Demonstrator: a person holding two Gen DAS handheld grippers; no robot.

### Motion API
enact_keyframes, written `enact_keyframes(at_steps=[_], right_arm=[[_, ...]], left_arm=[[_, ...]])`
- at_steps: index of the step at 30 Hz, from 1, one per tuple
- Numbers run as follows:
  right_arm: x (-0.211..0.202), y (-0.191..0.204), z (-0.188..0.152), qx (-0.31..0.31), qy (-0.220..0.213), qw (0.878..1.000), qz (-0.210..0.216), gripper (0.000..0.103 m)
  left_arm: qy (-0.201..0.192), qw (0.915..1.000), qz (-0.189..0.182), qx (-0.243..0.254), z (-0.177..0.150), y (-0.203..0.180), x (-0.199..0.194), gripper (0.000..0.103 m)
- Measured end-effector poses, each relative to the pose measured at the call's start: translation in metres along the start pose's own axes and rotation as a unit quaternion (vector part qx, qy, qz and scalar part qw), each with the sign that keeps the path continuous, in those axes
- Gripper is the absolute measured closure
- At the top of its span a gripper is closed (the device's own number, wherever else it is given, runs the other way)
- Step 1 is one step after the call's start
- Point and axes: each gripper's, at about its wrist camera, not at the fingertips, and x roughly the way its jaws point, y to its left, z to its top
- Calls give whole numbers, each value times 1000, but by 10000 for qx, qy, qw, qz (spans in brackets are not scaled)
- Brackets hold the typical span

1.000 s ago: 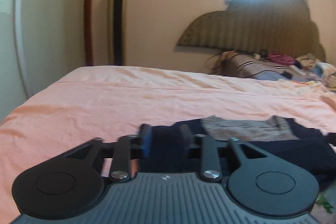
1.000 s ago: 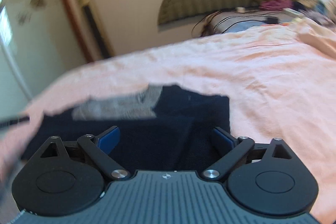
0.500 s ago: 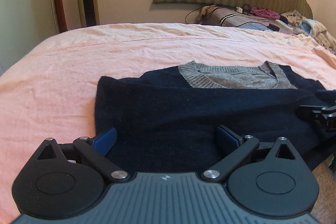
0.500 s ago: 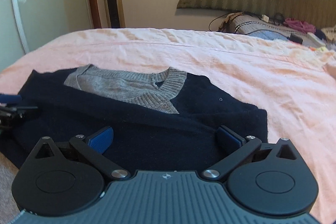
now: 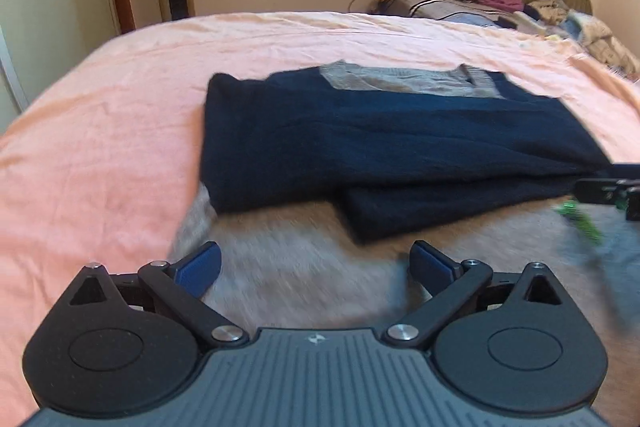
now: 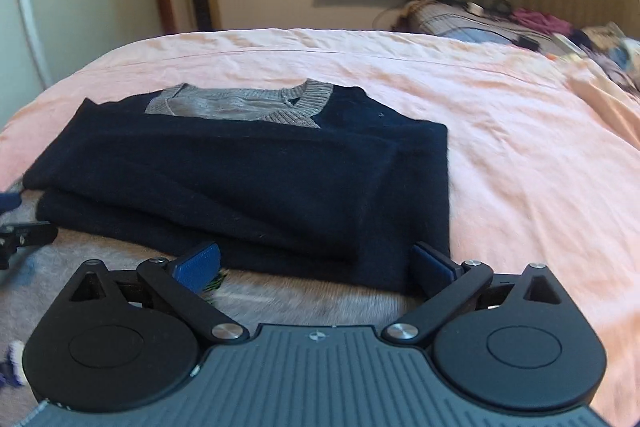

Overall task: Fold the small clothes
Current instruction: 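Move both tools to the grey side edge of the sweater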

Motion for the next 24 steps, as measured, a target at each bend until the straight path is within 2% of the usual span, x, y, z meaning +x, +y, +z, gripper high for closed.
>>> enact_keyframes(at_steps=[2, 3, 4, 5, 6, 7, 9, 11, 12, 13, 15, 16, 17, 18, 19, 21, 22, 24], right_arm=[[-11, 12, -15, -148, -16, 9994, 303, 0], [-11, 19, -25, -300, 117, 9991, 283, 0], [-8, 22, -35, -493, 203, 9984, 160, 0], [-12, 23, -46, -779, -104, 9968, 117, 0], [-14, 15, -48, -601, -108, 9978, 256, 0], [-19, 4, -46, -350, -129, 9991, 187, 0], [-22, -5, -47, -316, -64, 9990, -304, 0], [-34, -3, -47, -87, 47, 9991, -413, 0], [-42, 2, -48, -3, 23, 9995, -302, 0], [-51, 10, -51, -24, -65, 10000, 12, 0], [-54, 26, -58, -253, -19, 9992, 318, 0], [-46, 32, -65, -454, 167, 9985, 251, 0], [-44, 36, -73, -753, 38, 9971, 127, 0], [-47, 31, -78, -789, -90, 9966, 235, 0], [-49, 20, -76, -572, -91, 9978, 313, 0], [-52, 2, -78, -469, -81, 9987, -155, 0], [-55, -7, -80, -349, -79, 9993, -147, 0], [-65, -8, -80, -251, 5, 9987, -441, 0]], left_arm=[[50, 9996, -275, -19, -14, -6, -11, 1], [96, 9996, -226, 138, -24, -12, -12, 0], [-51, 9988, -52, 490, -35, -20, -14, 0], [-313, 9970, -28, 702, -44, -21, -19, 0], [-301, 9974, -109, 652, -48, -17, -22, 0], [-217, 9984, -124, 505, -48, -8, -25, 0], [-170, 9987, 57, 484, -50, 0, -31, 0], [-48, 9993, 217, 286, -55, 2, -44, 0], [-29, 9997, 140, 201, -56, 1, -50, 0], [-52, 9999, -34, 106, -59, -3, -55, 0], [-40, 9996, -260, 54, -66, -11, -59, 0], [-15, 9997, -175, 192, -72, -18, -56, 0], [-148, 9988, 21, 472, -79, -26, -55, 0], [-314, 9978, 32, 584, -85, -27, -58, 0], [-262, 9984, -23, 499, -86, -23, -60, 0], [-230, 9988, 71, 415, -89, -14, -66, 0], [-255, 9988, 102, 401, -93, -10, -69, 0], [-187, 9992, 192, 304, -94, -6, -77, 0]])
